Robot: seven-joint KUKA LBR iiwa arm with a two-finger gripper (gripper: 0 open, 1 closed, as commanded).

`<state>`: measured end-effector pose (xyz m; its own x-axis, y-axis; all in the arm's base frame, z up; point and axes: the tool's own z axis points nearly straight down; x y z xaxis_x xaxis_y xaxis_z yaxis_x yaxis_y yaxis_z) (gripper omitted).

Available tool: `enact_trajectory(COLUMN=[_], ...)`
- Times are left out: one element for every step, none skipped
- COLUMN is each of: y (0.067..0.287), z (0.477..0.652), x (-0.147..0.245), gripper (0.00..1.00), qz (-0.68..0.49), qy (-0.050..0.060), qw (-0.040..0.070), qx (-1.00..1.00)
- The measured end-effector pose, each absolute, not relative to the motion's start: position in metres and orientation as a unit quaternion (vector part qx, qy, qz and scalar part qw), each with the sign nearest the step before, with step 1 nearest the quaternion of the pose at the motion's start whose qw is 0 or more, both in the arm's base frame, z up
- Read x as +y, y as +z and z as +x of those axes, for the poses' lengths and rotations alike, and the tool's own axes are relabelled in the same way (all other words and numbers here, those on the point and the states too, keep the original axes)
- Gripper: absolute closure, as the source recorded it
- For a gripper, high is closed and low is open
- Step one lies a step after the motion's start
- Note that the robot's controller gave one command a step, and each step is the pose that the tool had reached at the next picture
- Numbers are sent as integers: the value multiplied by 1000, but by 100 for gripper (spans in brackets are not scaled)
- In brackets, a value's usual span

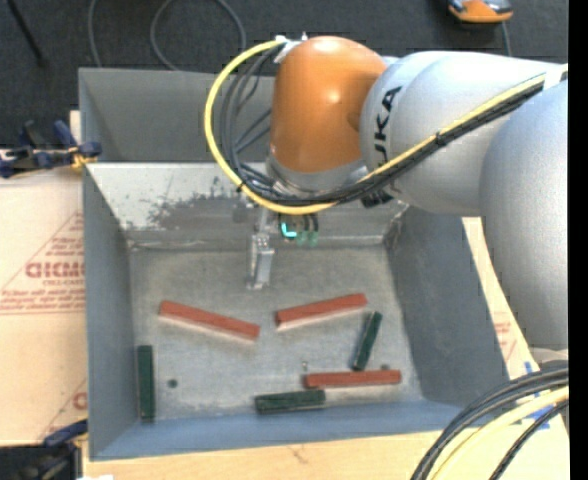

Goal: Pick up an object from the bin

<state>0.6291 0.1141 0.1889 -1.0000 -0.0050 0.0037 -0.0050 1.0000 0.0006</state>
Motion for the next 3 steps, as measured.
enact_trajectory(y=[67, 74, 72], z=[592, 597, 595], x=[121, 122, 122], gripper=[0, 100, 0], qz=[53, 51, 50], qy=[1, -1, -1], qw=[2, -5, -3], qx=[-999, -999, -999])
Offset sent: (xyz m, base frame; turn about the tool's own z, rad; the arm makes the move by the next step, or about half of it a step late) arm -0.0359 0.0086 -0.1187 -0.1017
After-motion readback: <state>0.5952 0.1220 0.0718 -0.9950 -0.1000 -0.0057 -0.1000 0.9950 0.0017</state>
